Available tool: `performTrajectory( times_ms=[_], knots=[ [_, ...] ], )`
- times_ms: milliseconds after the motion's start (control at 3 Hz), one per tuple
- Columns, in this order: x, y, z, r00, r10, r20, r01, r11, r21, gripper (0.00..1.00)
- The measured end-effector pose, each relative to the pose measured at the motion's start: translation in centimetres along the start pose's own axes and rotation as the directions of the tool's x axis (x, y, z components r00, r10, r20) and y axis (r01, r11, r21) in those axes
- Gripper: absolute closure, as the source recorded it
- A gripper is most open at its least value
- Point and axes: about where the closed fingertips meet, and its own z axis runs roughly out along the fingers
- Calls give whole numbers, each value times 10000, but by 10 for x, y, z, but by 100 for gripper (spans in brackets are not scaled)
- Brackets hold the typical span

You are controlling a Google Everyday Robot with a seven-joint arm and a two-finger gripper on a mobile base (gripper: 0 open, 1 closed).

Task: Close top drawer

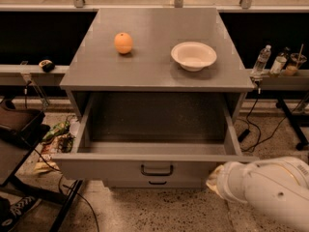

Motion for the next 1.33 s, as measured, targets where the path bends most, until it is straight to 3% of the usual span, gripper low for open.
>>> performTrajectory(
  times_ms=[667, 1000, 1333],
  knots=[
    [-7, -39, 41, 9976, -441, 541, 431, 9989, 188, 100],
    [-8, -38, 40, 9976, -441, 541, 431, 9989, 188, 100],
    [-19, -64, 63, 9924, -839, 904, 811, 9961, 344, 100]
  ],
)
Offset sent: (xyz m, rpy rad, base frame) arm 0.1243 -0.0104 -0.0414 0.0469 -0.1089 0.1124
